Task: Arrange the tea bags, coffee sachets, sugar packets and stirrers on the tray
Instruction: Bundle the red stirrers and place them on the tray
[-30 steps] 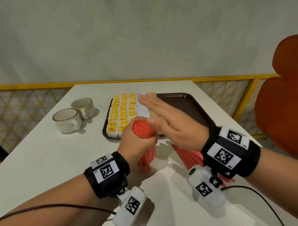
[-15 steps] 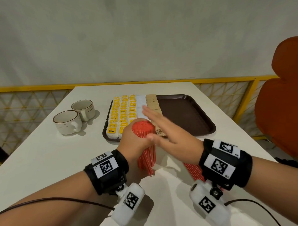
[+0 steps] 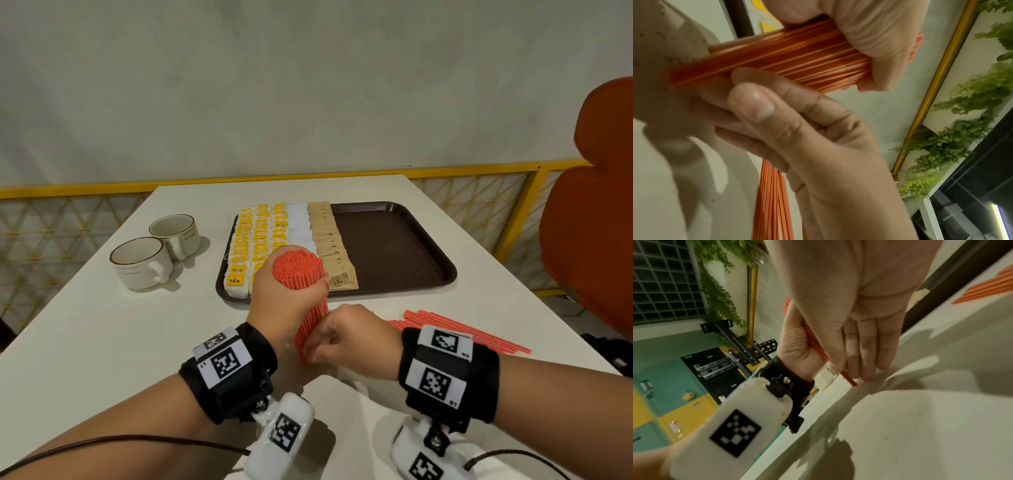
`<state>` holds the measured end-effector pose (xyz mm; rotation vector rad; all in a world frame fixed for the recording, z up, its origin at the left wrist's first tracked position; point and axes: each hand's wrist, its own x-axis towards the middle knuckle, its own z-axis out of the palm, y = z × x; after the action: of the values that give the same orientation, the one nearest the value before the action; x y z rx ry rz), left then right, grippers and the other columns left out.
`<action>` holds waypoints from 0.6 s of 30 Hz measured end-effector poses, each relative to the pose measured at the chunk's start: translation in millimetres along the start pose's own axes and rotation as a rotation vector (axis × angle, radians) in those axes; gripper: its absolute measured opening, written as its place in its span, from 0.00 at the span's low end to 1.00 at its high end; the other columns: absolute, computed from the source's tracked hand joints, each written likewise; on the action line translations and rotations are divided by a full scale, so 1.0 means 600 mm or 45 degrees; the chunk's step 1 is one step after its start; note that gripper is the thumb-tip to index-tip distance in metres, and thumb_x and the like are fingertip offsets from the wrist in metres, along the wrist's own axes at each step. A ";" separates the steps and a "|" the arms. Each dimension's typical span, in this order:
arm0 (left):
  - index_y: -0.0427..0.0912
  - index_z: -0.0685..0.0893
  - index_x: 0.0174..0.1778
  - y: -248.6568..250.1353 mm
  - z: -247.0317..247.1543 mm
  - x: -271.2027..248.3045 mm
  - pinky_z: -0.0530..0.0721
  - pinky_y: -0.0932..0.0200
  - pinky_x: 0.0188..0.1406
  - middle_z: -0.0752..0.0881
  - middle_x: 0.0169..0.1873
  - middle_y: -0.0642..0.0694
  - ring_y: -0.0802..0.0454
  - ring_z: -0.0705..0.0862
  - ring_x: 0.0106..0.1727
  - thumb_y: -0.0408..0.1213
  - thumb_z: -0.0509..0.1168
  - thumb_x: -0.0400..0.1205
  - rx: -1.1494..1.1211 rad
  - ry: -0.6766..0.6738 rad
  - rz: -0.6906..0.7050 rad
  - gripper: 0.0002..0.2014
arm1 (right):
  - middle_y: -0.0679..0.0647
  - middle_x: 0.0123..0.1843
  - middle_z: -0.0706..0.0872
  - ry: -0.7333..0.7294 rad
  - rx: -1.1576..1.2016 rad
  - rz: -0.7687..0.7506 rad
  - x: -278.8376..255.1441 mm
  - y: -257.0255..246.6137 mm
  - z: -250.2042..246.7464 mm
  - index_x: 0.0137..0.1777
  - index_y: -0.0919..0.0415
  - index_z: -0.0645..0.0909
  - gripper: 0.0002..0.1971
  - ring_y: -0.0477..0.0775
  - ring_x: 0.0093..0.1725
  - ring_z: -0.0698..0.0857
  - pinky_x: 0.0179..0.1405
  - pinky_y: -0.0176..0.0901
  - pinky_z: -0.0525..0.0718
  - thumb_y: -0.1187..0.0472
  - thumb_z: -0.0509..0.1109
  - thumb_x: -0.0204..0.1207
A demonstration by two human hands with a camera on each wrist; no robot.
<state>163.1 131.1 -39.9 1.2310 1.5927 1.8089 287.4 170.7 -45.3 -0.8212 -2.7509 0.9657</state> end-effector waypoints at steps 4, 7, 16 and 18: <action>0.55 0.79 0.41 -0.005 -0.003 0.002 0.84 0.58 0.45 0.84 0.36 0.58 0.67 0.83 0.38 0.26 0.78 0.67 0.038 -0.085 0.065 0.20 | 0.51 0.52 0.91 -0.227 -0.061 -0.022 -0.004 -0.013 -0.022 0.56 0.59 0.88 0.11 0.44 0.48 0.87 0.53 0.32 0.81 0.66 0.71 0.75; 0.54 0.79 0.41 -0.006 -0.006 0.005 0.86 0.55 0.44 0.85 0.33 0.61 0.64 0.84 0.36 0.24 0.78 0.65 0.036 -0.133 0.041 0.21 | 0.47 0.36 0.90 -0.054 -0.130 0.056 -0.004 -0.008 -0.066 0.44 0.59 0.87 0.09 0.40 0.35 0.86 0.42 0.32 0.81 0.53 0.76 0.72; 0.55 0.80 0.41 0.007 0.015 -0.003 0.85 0.63 0.44 0.86 0.36 0.57 0.60 0.86 0.41 0.29 0.79 0.64 -0.096 -0.064 0.104 0.20 | 0.51 0.50 0.89 0.073 -0.153 -0.035 0.022 -0.023 -0.034 0.58 0.53 0.83 0.18 0.50 0.51 0.85 0.55 0.47 0.84 0.53 0.77 0.68; 0.55 0.80 0.41 0.010 0.015 -0.004 0.86 0.58 0.48 0.85 0.39 0.53 0.56 0.86 0.43 0.28 0.79 0.66 -0.119 -0.027 0.108 0.20 | 0.50 0.46 0.90 0.112 -0.155 -0.007 0.025 -0.028 -0.033 0.53 0.53 0.86 0.13 0.50 0.47 0.87 0.52 0.48 0.85 0.53 0.75 0.68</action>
<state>173.1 132.5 -35.4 1.2885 1.4476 1.8929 272.6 178.6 -20.5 -0.8520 -2.7566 0.7478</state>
